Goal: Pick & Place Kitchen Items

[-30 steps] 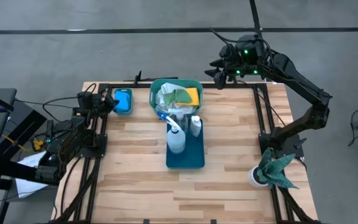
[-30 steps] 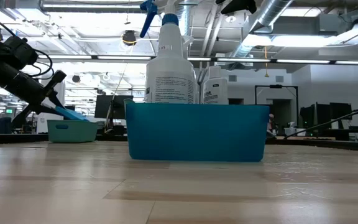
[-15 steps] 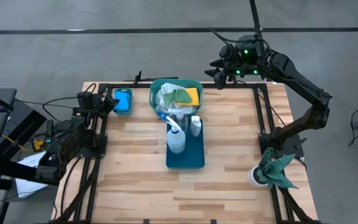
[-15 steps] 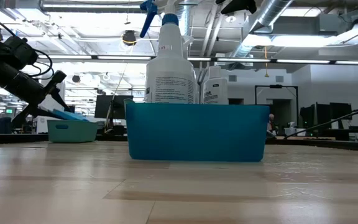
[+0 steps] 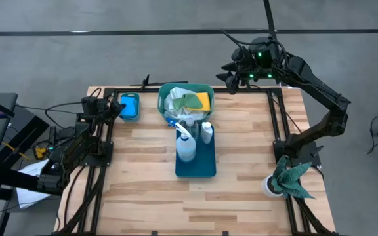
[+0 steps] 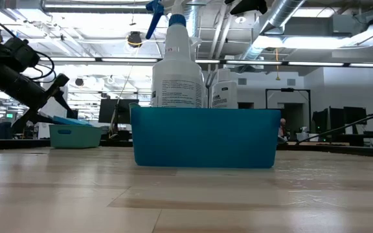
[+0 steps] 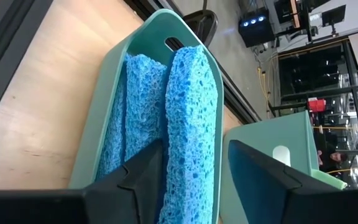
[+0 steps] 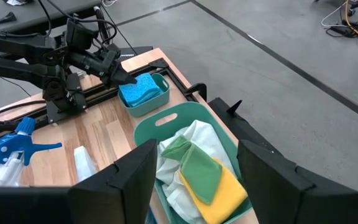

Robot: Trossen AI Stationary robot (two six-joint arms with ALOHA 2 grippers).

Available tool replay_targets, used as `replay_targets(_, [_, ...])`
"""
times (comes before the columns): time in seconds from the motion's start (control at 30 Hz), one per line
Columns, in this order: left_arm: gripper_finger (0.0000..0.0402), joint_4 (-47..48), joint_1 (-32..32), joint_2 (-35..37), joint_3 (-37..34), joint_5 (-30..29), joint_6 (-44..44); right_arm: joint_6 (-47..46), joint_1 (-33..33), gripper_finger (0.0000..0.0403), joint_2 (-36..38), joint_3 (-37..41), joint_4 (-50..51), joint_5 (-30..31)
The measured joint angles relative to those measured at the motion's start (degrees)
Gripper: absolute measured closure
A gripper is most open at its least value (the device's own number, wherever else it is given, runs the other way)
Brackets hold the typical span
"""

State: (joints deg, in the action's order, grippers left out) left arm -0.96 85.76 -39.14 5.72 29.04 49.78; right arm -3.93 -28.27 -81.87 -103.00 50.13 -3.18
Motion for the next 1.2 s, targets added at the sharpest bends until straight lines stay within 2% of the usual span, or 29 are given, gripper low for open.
replay_targets(0.93, [0.0213, -0.38, -1.43, 2.43, -0.01, 0.45, 0.20, 1.04, 0.00, 0.0188, 0.00, 0.00, 0.24, -0.04])
replay_targets(1.2, [0.0213, -1.11, -1.80, 2.43, -0.01, -4.58, 1.64, 1.03, 0.00, 0.0188, 0.00, 0.00, 0.48, -0.04])
